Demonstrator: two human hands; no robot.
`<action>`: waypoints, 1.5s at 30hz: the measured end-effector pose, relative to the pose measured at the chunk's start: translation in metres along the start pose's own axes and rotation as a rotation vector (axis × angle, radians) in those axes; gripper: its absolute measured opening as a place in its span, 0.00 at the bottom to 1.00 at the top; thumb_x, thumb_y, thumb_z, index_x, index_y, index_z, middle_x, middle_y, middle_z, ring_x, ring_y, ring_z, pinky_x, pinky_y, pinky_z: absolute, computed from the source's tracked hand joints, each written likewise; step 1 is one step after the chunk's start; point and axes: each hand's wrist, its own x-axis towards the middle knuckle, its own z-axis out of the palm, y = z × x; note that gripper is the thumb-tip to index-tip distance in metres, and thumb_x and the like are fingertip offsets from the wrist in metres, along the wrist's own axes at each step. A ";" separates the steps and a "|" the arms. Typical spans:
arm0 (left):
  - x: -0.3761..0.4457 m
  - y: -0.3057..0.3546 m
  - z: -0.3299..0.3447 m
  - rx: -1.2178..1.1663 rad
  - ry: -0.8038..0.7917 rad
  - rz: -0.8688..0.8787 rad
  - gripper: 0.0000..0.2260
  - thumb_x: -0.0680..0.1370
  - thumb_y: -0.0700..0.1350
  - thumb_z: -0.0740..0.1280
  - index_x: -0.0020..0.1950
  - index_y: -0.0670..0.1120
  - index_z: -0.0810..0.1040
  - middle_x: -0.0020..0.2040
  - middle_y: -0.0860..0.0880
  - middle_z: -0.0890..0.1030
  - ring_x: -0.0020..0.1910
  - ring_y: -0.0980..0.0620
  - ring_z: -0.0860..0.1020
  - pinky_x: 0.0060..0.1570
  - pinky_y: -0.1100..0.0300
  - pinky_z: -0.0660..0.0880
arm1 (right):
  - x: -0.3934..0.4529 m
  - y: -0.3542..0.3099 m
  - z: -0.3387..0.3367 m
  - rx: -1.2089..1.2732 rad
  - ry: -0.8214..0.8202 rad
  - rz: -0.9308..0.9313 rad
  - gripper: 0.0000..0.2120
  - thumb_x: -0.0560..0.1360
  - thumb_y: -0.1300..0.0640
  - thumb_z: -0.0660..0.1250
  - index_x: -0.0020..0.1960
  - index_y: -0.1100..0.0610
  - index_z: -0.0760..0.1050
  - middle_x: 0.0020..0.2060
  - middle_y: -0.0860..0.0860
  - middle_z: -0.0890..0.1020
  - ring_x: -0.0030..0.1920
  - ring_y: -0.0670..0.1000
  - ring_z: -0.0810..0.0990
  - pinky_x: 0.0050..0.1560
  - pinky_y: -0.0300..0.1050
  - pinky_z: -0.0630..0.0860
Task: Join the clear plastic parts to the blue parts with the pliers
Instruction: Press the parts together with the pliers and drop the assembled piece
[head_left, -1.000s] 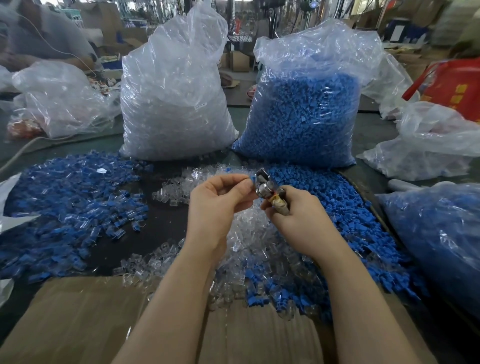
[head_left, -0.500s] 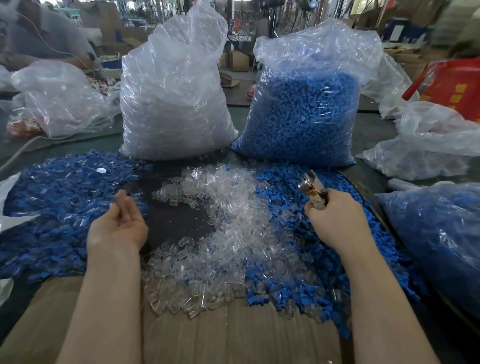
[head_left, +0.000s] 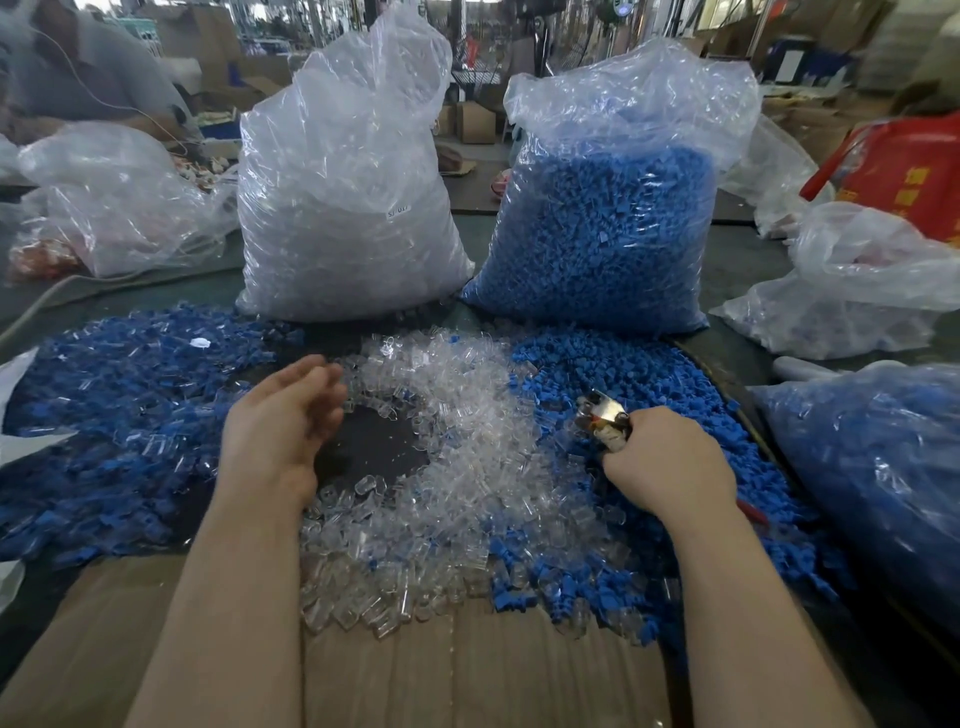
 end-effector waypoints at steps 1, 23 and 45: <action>0.002 -0.004 0.007 0.203 -0.023 0.036 0.06 0.79 0.38 0.67 0.50 0.48 0.81 0.44 0.50 0.85 0.40 0.56 0.82 0.39 0.63 0.77 | 0.000 -0.001 0.001 -0.004 0.007 0.008 0.05 0.71 0.55 0.68 0.41 0.54 0.72 0.34 0.52 0.77 0.33 0.53 0.75 0.28 0.41 0.64; -0.012 -0.028 0.020 1.285 0.009 0.438 0.01 0.76 0.44 0.73 0.46 0.48 0.84 0.48 0.48 0.82 0.45 0.51 0.76 0.45 0.55 0.72 | 0.005 -0.004 0.004 0.140 0.120 -0.021 0.05 0.75 0.55 0.66 0.45 0.55 0.72 0.36 0.52 0.76 0.36 0.53 0.74 0.31 0.45 0.66; -0.068 -0.029 0.088 0.242 -0.291 0.185 0.02 0.74 0.37 0.73 0.43 0.42 0.83 0.35 0.46 0.85 0.37 0.51 0.85 0.35 0.64 0.78 | -0.025 -0.047 -0.012 0.816 0.252 -0.375 0.08 0.72 0.57 0.74 0.46 0.48 0.77 0.38 0.45 0.82 0.42 0.48 0.81 0.49 0.56 0.79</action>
